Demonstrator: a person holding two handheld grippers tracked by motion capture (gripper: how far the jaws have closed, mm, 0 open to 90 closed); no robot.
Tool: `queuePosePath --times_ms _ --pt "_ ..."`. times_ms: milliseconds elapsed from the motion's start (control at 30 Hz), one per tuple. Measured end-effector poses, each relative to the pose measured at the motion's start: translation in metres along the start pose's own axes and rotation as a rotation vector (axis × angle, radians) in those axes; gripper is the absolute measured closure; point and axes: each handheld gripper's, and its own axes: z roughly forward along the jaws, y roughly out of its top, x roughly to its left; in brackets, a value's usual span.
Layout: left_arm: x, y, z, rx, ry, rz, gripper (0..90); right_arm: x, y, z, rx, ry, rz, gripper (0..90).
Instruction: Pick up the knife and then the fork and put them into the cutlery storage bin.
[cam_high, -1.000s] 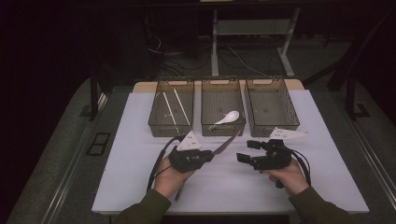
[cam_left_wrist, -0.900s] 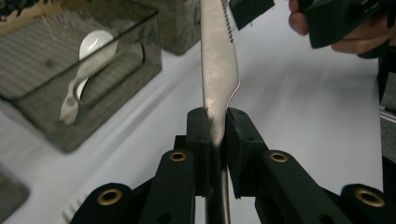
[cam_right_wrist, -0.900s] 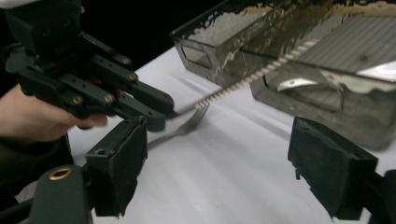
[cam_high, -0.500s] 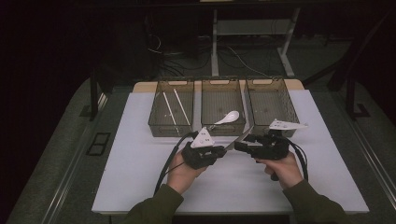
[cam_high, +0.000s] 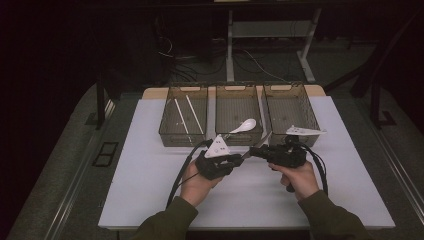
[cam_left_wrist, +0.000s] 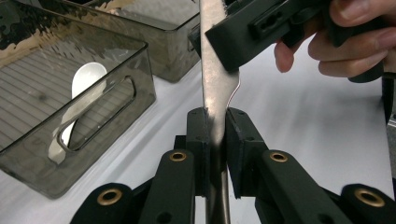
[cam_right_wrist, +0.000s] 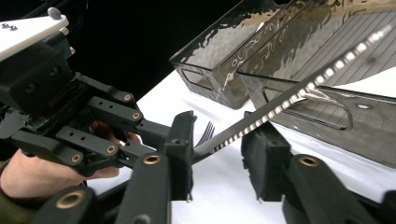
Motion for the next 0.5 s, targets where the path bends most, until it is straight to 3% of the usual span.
queuePosePath --times_ms 500 --pt "0.0002 0.0059 0.0095 -0.033 0.014 0.015 78.9 -0.0039 0.0087 -0.0043 -0.046 0.032 0.062 79.2"
